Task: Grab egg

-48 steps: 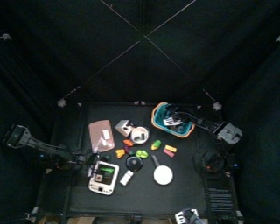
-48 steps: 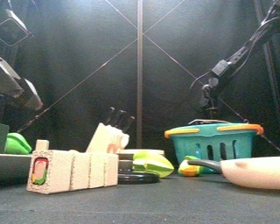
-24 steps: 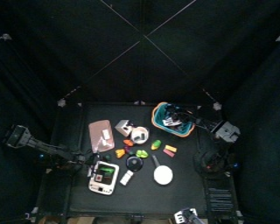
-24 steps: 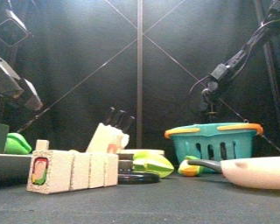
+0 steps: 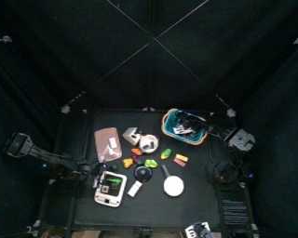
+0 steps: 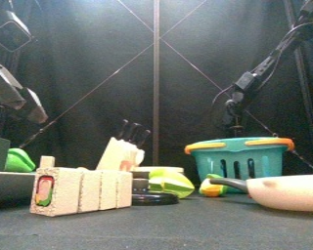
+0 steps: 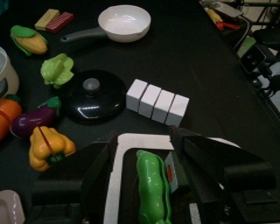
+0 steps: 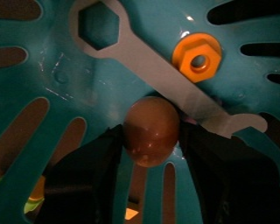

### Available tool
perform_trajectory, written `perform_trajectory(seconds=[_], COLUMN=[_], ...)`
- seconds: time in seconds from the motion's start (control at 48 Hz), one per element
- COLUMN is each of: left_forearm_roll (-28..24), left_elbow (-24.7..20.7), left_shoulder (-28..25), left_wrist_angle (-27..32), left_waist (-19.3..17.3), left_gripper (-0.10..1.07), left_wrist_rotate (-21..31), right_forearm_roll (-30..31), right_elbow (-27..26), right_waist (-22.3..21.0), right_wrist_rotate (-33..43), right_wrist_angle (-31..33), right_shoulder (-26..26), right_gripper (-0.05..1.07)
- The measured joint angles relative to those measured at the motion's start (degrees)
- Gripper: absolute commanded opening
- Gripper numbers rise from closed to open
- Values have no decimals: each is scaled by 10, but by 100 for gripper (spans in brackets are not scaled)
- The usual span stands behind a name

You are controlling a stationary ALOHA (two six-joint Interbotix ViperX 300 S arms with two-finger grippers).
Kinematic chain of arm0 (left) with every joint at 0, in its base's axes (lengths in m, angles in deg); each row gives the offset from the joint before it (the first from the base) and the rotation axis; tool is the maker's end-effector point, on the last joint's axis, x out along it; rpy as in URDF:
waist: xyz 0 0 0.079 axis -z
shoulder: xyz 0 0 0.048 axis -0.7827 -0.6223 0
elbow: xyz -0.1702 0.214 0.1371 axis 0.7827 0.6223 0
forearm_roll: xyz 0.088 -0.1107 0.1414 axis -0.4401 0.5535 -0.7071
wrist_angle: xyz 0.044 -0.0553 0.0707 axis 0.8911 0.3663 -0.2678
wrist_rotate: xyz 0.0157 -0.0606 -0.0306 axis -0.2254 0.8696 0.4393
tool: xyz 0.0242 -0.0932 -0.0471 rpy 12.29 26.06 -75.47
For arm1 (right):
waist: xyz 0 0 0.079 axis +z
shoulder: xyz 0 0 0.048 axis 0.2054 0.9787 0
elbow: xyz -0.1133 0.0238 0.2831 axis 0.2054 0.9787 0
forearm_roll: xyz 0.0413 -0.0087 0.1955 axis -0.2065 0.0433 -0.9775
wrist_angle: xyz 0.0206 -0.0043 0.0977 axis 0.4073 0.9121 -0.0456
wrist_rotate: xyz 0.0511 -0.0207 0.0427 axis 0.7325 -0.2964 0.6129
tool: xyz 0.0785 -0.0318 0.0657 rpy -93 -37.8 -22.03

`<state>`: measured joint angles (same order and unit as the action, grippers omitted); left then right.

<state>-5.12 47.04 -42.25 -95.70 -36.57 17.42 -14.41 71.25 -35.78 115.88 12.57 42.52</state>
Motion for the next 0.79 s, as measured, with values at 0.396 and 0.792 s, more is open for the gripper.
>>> perform_trajectory(seconds=[0.396,0.792], left_forearm_roll=[0,0], left_elbow=[0,0], left_shoulder=[0,0], left_wrist_angle=[0,0], left_waist=[0,0], left_gripper=[87,87], left_wrist_rotate=[0,-1], right_forearm_roll=[6,11], right_elbow=[-11,-11], right_waist=[18,19], right_wrist_rotate=[1,1], right_wrist_angle=[23,29], right_shoulder=[-36,-40], right_gripper=[72,72])
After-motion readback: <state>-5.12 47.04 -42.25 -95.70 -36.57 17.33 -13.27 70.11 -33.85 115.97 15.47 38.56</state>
